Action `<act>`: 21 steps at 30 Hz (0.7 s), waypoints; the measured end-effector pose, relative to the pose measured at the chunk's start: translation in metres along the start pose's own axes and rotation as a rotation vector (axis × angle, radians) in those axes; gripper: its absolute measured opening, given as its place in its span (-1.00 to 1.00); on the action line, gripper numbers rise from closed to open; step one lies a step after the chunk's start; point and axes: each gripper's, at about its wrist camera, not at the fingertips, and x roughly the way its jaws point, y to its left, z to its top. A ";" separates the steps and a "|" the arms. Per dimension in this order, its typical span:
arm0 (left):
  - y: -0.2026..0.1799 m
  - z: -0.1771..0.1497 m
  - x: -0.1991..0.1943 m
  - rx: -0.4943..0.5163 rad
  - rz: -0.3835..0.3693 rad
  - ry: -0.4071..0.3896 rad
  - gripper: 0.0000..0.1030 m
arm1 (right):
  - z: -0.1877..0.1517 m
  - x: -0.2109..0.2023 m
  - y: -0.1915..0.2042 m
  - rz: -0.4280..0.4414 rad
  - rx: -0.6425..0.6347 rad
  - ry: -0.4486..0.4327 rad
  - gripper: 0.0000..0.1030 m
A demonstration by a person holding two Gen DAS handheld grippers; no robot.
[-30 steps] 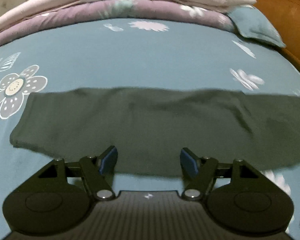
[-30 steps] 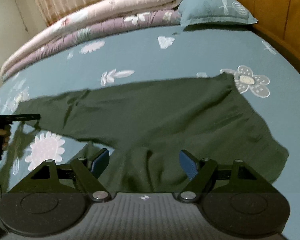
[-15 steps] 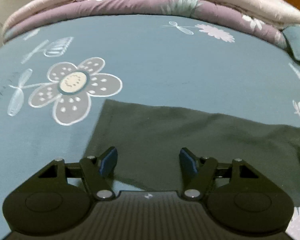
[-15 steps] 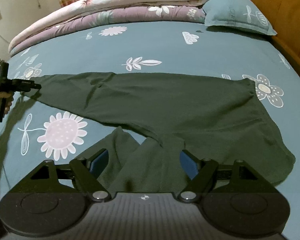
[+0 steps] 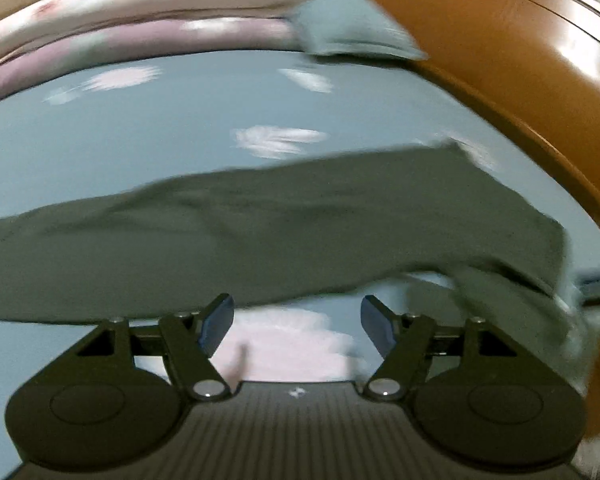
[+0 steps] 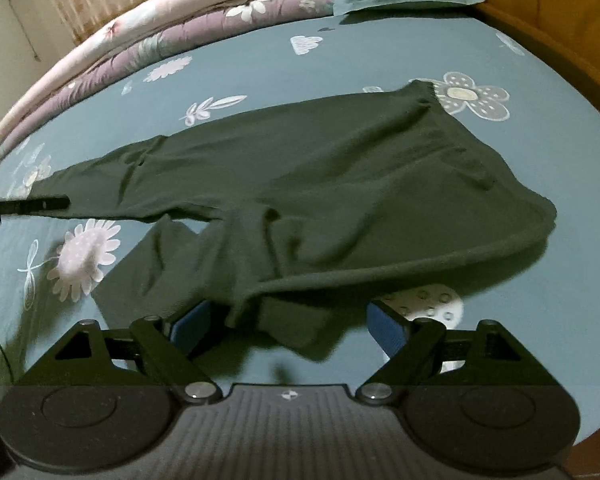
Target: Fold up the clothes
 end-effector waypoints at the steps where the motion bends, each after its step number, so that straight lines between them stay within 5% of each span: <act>1: -0.021 -0.005 -0.001 0.035 -0.024 0.009 0.40 | -0.001 0.001 -0.008 0.015 -0.001 -0.002 0.73; 6: -0.094 -0.033 -0.008 0.116 -0.010 0.070 0.40 | -0.001 0.009 -0.040 0.122 -0.041 0.014 0.73; 12: -0.161 -0.057 -0.003 0.234 0.130 0.112 0.40 | -0.001 0.025 -0.057 0.207 -0.166 0.067 0.73; 19: -0.194 -0.040 0.029 0.287 0.244 0.096 0.40 | -0.001 0.034 -0.065 0.302 -0.186 0.086 0.73; 21: -0.181 -0.027 0.025 0.200 0.284 0.046 0.40 | 0.001 0.034 -0.067 0.304 -0.193 0.082 0.73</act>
